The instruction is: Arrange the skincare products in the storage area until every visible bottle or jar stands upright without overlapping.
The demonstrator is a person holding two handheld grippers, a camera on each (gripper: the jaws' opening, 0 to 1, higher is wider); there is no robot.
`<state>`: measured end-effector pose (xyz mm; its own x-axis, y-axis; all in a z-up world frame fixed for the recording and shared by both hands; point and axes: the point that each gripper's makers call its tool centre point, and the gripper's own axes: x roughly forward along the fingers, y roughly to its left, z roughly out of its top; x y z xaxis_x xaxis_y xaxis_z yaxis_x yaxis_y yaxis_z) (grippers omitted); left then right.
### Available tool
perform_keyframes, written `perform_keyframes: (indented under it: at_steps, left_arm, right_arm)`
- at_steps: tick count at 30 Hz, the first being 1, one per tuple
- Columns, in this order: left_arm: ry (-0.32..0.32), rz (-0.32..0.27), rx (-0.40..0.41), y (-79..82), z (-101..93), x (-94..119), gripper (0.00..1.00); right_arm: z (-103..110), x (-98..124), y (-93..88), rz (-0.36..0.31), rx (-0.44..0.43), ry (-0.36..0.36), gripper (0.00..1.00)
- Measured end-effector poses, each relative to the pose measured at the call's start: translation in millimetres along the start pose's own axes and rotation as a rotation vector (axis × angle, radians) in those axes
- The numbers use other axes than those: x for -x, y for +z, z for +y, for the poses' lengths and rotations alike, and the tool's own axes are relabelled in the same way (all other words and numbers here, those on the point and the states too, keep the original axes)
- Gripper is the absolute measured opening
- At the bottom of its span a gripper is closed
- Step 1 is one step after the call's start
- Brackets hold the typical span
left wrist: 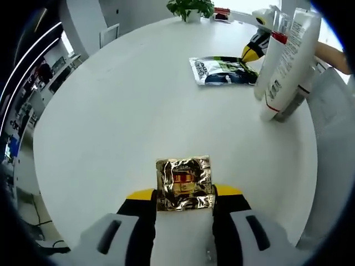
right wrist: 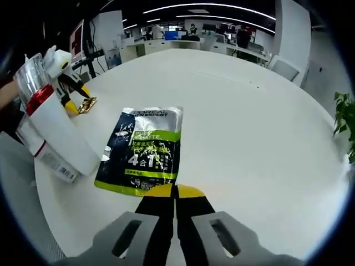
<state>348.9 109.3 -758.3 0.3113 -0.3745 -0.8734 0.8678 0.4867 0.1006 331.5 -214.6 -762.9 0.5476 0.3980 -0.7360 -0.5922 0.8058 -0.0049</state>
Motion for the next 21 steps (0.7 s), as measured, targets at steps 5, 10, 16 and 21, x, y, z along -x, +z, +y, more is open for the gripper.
perform_keyframes:
  at_steps: [5, 10, 16, 21]
  left_arm:
    - [0.022, 0.027, 0.016, -16.6, 13.3, 8, 0.39]
    - [0.039, 0.033, 0.063, -35.4, 34.1, 16, 0.39]
    - [0.056, 0.033, 0.088, -39.2, 40.7, 19, 0.39]
    - [0.060, 0.057, 0.091, -49.0, 42.4, 19, 0.39]
  right_arm:
    - [-1, 0, -0.1, 0.001, -0.002, 0.000, 0.01]
    - [-3, -1, 0.0, 0.004, -0.005, 0.000, 0.01]
    - [-2, 0, -0.4, 0.005, -0.005, -0.001, 0.01]
    - [-4, -1, -0.2, 0.002, -0.009, -0.004, 0.01]
